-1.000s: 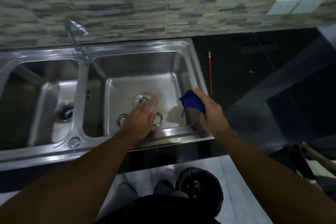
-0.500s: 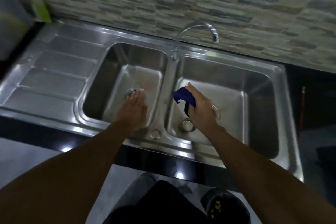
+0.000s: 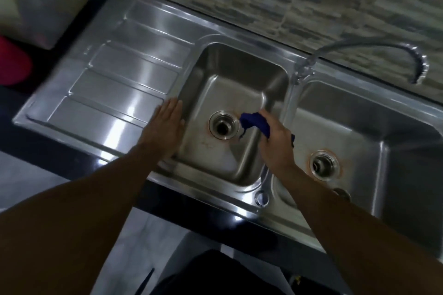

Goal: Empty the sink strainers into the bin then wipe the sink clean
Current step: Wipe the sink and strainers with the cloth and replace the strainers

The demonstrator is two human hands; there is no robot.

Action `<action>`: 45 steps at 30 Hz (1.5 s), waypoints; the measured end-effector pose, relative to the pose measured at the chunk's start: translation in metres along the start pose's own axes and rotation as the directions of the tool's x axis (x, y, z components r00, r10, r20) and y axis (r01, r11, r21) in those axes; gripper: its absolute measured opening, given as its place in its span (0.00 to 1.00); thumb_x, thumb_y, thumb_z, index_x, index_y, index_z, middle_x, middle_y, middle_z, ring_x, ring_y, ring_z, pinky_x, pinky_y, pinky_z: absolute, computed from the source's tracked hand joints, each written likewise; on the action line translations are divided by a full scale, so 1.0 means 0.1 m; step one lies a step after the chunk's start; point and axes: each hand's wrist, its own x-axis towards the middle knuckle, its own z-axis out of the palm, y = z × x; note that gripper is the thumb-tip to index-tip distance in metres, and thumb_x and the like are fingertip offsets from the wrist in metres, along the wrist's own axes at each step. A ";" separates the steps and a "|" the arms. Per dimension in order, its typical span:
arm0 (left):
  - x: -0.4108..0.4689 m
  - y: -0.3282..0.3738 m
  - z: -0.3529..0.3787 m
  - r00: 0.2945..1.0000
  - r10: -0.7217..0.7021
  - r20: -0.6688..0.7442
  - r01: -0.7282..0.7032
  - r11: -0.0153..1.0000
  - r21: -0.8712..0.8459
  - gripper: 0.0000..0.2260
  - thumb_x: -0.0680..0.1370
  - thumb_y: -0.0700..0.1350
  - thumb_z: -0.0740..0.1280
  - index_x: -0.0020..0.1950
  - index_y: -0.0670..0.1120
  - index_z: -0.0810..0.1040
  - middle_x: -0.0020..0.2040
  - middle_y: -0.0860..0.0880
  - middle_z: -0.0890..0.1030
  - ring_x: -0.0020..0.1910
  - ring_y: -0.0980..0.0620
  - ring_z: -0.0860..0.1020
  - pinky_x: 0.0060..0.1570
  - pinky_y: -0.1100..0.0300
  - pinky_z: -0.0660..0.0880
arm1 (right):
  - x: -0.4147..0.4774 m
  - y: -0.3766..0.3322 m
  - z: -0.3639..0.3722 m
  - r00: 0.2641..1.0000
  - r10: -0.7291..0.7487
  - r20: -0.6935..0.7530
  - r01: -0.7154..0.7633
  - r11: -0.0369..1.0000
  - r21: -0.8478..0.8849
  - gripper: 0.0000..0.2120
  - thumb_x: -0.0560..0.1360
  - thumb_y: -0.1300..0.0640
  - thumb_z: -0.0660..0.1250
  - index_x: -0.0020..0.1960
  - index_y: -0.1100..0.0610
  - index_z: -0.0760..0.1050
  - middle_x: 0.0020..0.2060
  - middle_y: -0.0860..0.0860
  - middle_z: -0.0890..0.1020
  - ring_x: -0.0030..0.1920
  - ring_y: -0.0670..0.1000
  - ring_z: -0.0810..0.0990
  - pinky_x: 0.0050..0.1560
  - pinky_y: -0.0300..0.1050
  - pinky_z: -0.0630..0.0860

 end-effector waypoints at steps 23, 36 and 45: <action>0.40 -0.75 0.03 0.987 -0.028 -0.159 0.046 0.993 0.111 0.27 0.86 0.53 0.43 0.83 0.42 0.50 0.83 0.42 0.50 0.83 0.49 0.45 0.82 0.49 0.44 | 1.19 -1.30 1.90 0.997 -0.075 0.017 0.071 0.982 0.173 0.35 0.76 0.71 0.63 0.80 0.60 0.58 0.82 0.55 0.52 0.82 0.58 0.44 0.79 0.56 0.60; 0.44 -0.77 0.04 0.990 -0.017 -0.144 0.038 0.988 0.147 0.28 0.85 0.53 0.42 0.83 0.41 0.49 0.83 0.42 0.48 0.83 0.46 0.44 0.82 0.47 0.47 | 2.24 -1.06 1.69 0.991 -0.126 0.048 0.132 0.974 -0.181 0.32 0.79 0.60 0.59 0.81 0.62 0.54 0.81 0.58 0.52 0.82 0.58 0.45 0.81 0.57 0.42; 0.56 -0.67 -0.03 0.993 -0.046 -0.111 0.058 0.992 0.110 0.29 0.84 0.53 0.41 0.83 0.40 0.48 0.83 0.40 0.48 0.83 0.46 0.45 0.82 0.49 0.45 | 2.20 -0.87 1.46 0.943 -0.281 0.176 0.330 0.843 -0.424 0.39 0.76 0.65 0.68 0.81 0.60 0.52 0.81 0.57 0.51 0.82 0.59 0.47 0.81 0.58 0.50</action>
